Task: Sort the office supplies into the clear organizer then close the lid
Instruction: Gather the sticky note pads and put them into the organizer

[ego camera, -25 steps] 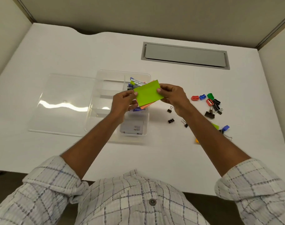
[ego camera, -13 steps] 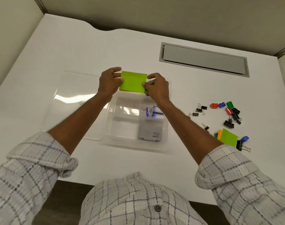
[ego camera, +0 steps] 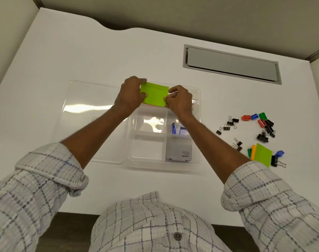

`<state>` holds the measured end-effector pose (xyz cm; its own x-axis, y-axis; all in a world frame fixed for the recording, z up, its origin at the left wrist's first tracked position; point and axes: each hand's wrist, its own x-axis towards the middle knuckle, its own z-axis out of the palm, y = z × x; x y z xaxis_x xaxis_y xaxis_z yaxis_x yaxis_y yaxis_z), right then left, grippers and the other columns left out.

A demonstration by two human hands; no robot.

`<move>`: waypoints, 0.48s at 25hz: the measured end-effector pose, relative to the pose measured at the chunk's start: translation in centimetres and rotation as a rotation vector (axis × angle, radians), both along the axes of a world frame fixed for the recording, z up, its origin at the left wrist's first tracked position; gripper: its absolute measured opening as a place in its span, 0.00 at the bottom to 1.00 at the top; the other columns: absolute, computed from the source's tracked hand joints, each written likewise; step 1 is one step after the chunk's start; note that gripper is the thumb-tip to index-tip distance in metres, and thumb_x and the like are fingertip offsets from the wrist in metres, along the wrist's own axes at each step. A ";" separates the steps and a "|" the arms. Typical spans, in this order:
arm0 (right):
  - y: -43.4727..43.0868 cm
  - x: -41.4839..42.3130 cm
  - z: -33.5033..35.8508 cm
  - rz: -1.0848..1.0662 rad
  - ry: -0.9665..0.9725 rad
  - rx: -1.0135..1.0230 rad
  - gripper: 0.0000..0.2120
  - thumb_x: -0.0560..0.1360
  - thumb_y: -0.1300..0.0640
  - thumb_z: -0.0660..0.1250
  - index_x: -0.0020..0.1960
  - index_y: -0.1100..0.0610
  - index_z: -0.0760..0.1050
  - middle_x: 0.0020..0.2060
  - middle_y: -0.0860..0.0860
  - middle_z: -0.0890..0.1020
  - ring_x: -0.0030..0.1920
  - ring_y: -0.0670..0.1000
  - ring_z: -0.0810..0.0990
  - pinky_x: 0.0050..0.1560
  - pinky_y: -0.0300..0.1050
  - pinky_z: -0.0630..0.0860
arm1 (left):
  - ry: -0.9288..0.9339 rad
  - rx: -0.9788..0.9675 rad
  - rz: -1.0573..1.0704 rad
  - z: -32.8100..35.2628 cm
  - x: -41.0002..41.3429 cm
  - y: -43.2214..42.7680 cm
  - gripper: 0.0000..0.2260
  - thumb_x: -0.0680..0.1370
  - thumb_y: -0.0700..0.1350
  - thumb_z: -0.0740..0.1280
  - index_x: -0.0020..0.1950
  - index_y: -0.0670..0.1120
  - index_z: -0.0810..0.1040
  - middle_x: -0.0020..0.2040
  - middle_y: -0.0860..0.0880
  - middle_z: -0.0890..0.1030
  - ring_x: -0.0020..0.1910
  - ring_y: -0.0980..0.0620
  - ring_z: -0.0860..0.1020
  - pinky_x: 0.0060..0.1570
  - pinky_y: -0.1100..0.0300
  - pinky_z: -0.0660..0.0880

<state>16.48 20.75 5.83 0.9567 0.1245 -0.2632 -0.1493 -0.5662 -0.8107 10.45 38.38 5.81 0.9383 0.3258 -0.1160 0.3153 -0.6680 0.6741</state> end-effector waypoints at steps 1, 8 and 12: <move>0.0 -0.2 -0.1 0.010 -0.018 -0.012 0.12 0.70 0.66 0.76 0.52 0.62 0.80 0.40 0.57 0.84 0.44 0.57 0.85 0.52 0.56 0.83 | 0.011 0.040 -0.023 -0.1 -0.1 0.1 0.25 0.75 0.43 0.73 0.72 0.46 0.74 0.65 0.43 0.76 0.60 0.44 0.78 0.62 0.51 0.74; 0.1 -0.6 0.1 0.106 -0.212 -0.212 0.15 0.73 0.63 0.74 0.59 0.60 0.81 0.48 0.54 0.84 0.50 0.52 0.82 0.53 0.43 0.77 | 0.019 0.612 -0.243 0.4 0.3 -0.8 0.17 0.75 0.48 0.72 0.62 0.43 0.81 0.61 0.43 0.80 0.62 0.41 0.74 0.55 0.47 0.73; -0.7 -0.8 0.6 0.125 -0.295 -0.231 0.12 0.75 0.65 0.70 0.58 0.60 0.81 0.50 0.54 0.84 0.50 0.54 0.82 0.54 0.47 0.80 | 0.073 0.413 -0.324 0.0 0.6 -1.7 0.13 0.79 0.44 0.67 0.63 0.45 0.81 0.60 0.45 0.80 0.61 0.42 0.76 0.53 0.45 0.78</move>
